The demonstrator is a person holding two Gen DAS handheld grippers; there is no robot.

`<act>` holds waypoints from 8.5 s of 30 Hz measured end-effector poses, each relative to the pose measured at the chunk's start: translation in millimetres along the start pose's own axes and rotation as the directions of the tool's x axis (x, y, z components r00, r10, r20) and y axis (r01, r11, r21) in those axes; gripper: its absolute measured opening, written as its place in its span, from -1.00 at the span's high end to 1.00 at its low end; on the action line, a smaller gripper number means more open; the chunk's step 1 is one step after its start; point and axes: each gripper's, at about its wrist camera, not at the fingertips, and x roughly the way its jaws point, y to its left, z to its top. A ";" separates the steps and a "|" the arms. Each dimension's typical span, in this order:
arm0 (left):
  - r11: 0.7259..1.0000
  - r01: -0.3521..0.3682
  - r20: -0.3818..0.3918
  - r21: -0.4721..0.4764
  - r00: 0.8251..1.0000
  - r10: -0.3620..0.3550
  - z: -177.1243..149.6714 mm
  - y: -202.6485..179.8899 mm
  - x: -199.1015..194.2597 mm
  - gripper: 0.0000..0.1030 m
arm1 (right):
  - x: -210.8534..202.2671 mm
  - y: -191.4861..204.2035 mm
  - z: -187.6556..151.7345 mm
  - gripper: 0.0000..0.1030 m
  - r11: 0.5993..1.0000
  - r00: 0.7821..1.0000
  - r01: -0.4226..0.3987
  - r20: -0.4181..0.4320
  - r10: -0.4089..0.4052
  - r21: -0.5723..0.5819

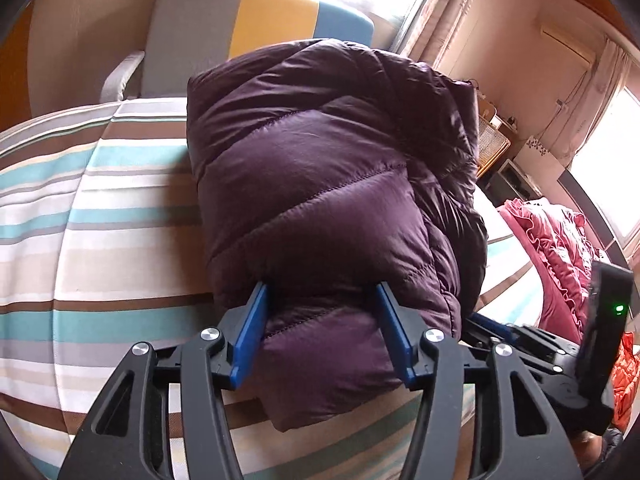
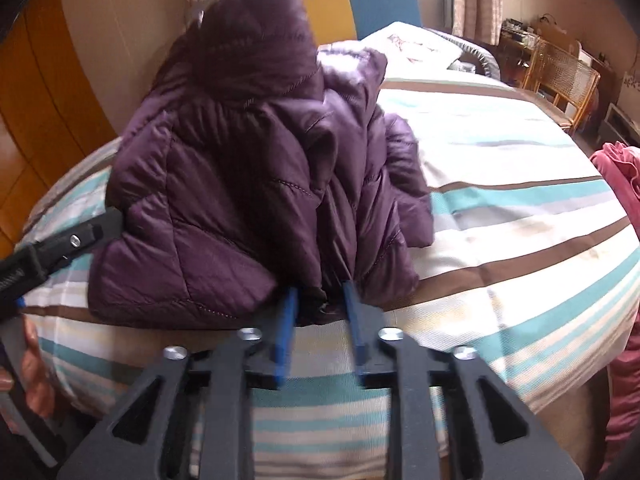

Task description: Fold large clothes

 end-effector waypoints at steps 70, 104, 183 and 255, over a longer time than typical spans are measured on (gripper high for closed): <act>0.990 -0.120 0.001 -0.067 0.993 0.121 84.3 32.1 59.2 -0.35 | 85.4 14.6 100.9 -0.51 0.978 0.977 0.209 0.029 -0.209 0.020; 0.960 0.217 -0.003 -0.177 0.975 -0.221 52.3 96.1 22.4 0.28 | 53.5 20.4 62.7 0.33 0.951 0.974 -0.224 0.005 0.229 0.212; 0.827 -0.431 0.104 -0.361 0.863 0.495 -55.2 197.8 -161.4 -0.19 | 85.1 295.5 43.0 0.55 0.849 0.949 -0.302 -0.053 0.311 -0.433; 0.672 -0.616 0.105 -0.411 0.701 0.706 -94.8 160.1 -216.5 -0.96 | 0.1 283.8 15.5 -0.81 0.932 0.985 -0.081 0.113 0.128 -0.352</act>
